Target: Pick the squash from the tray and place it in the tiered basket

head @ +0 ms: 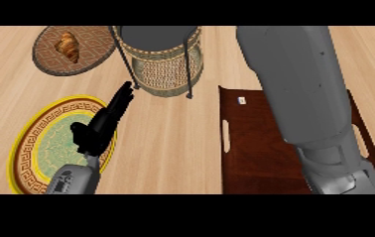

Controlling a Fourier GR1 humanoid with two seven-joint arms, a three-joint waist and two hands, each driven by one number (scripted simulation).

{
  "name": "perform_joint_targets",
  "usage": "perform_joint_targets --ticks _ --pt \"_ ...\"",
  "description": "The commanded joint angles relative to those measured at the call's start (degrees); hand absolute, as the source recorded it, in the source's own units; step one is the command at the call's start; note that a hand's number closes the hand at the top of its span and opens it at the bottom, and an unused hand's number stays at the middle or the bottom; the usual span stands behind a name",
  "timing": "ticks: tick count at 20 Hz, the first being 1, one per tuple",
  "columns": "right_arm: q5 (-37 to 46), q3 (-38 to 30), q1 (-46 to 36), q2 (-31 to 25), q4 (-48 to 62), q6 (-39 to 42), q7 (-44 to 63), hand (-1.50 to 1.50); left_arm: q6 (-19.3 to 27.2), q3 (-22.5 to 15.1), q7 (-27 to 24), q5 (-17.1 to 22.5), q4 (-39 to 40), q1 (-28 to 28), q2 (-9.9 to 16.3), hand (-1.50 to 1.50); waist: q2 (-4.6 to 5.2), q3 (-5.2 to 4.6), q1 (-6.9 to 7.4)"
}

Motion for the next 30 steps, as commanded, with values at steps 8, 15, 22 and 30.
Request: perform_joint_targets --ticks 8,15,22,30 --pt "-1.4 -1.2 -13.7 3.1 31.1 -12.6 -8.7 1.5 -0.8 -1.1 -1.4 -0.9 -1.2 1.7 -0.7 0.0 0.42 -0.03 1.9" --pt "-8.1 -0.5 -18.5 3.1 42.3 -17.0 -15.6 1.5 -2.0 -0.7 -2.0 -1.3 2.3 -0.8 -0.4 0.0 0.83 -0.06 2.49" --pt "-18.5 0.1 -21.6 3.1 47.8 -20.0 -16.4 1.5 -0.1 -0.4 0.8 -1.8 2.6 -4.1 -2.0 0.0 0.63 -0.08 3.31" --pt "-30.7 -9.1 -20.7 3.1 51.4 -22.0 -12.8 -1.5 -2.0 0.7 -0.3 -0.4 1.8 -2.1 -0.6 0.0 0.43 -0.02 2.53"
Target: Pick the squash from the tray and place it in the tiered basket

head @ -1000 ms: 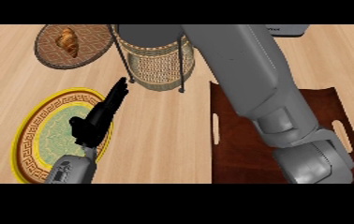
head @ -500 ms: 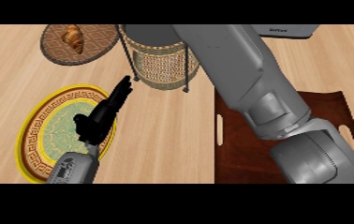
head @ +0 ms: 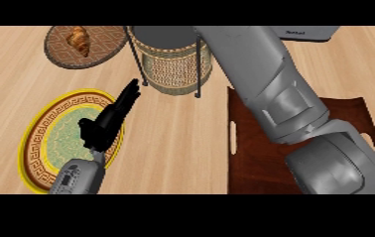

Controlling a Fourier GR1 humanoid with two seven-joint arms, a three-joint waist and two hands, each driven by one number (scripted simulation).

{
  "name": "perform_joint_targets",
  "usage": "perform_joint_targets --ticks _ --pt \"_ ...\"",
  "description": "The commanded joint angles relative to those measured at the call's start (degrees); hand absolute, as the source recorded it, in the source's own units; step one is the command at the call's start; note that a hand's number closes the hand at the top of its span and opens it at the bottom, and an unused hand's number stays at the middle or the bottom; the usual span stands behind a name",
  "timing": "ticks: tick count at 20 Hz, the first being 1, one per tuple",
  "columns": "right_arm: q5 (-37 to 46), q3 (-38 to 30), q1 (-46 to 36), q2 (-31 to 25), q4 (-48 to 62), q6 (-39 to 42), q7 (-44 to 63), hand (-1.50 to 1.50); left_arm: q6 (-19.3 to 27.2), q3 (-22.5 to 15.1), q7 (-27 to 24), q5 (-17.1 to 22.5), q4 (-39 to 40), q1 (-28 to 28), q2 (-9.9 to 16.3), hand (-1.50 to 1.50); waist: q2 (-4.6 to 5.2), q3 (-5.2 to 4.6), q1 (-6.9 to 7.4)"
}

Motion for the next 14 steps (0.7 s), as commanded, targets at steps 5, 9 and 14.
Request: perform_joint_targets --ticks 5,9,14 --pt "-6.6 -1.5 -1.1 0.0 1.8 -9.6 -4.3 -1.5 0.8 0.6 0.4 -0.2 -0.5 1.1 -0.2 0.0 -0.3 0.04 -1.29" --pt "0.0 2.1 -3.6 -2.1 1.8 -20.2 -2.0 -1.5 0.3 1.1 -0.4 -0.1 -0.7 2.7 0.8 0.0 -0.67 0.02 -2.99" --pt "4.3 4.5 0.0 -5.7 1.1 -31.1 -2.9 -1.5 2.0 1.3 1.2 -0.2 -2.1 2.8 -0.3 0.0 -1.11 0.11 -4.64"
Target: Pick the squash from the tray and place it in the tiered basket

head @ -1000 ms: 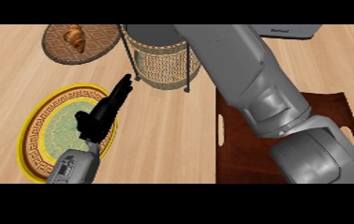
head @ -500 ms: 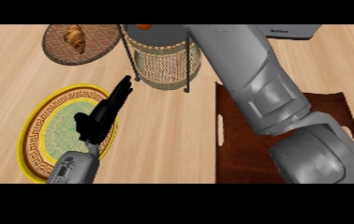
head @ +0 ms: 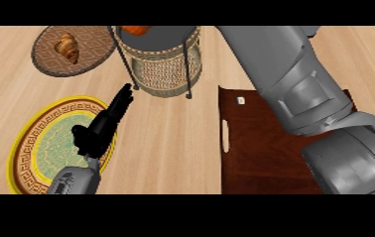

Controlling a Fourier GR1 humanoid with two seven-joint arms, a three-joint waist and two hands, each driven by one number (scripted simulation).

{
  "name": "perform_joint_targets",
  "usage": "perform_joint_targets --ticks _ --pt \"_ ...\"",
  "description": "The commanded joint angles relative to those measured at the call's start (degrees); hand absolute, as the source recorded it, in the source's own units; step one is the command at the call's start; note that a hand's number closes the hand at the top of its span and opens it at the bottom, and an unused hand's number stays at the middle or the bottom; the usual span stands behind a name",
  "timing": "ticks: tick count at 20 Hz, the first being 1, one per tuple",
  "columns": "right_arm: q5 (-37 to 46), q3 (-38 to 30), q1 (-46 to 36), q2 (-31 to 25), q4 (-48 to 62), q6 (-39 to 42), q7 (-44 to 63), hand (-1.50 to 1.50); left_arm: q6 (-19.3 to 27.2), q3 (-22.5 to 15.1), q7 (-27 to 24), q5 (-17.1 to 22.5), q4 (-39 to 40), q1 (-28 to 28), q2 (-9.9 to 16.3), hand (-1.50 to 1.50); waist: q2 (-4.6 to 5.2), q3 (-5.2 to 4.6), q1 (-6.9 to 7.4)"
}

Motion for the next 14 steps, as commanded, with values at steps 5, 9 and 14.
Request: perform_joint_targets --ticks 5,9,14 --pt "-1.3 -2.6 8.7 -8.6 -10.2 -7.0 -6.7 -1.5 0.5 -0.3 0.1 -0.2 -2.3 4.4 -0.2 0.0 -0.63 0.18 -2.21" --pt "-4.5 -3.7 18.3 -12.9 -20.2 -0.6 -9.0 -1.5 0.5 2.1 -1.3 0.6 -1.6 4.7 1.1 0.0 -1.53 0.23 -4.85" --pt "-8.2 -4.1 27.8 -21.4 -30.7 12.4 -6.2 -1.5 0.6 2.7 -0.2 1.1 -1.9 5.0 1.1 0.0 -1.76 0.18 -5.96"
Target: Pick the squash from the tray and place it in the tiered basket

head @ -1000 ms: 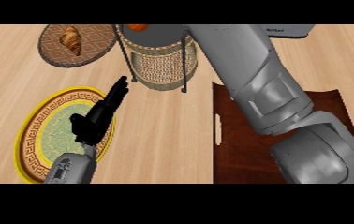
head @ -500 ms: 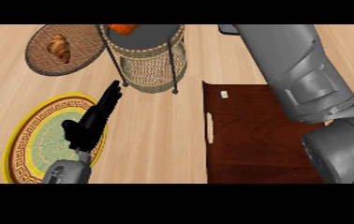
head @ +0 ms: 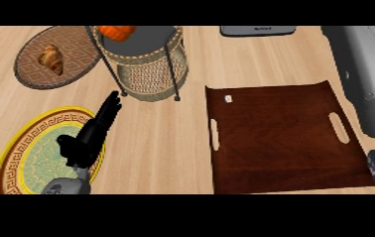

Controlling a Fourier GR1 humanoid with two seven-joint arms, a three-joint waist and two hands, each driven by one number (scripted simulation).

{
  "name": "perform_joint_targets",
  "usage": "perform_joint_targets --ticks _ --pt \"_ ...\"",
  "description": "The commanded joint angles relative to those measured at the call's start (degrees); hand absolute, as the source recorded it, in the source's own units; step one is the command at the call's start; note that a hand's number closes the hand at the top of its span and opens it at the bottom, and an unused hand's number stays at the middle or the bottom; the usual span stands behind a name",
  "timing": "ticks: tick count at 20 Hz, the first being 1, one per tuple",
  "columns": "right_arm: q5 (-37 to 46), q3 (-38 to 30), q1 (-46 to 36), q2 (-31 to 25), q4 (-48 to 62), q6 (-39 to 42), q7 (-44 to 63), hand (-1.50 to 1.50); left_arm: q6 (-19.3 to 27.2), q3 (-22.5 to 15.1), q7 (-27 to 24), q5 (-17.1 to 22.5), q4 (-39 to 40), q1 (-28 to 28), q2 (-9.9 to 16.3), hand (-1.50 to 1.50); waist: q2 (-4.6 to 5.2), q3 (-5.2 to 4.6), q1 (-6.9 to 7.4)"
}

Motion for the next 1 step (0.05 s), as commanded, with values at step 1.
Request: perform_joint_targets --ticks 1 --pt "-3.5 -0.9 11.1 -5.7 -9.9 8.5 -0.4 -1.5 1.2 -0.1 1.2 -0.5 -1.5 0.2 -0.3 0.0 -0.16 0.01 -0.75"
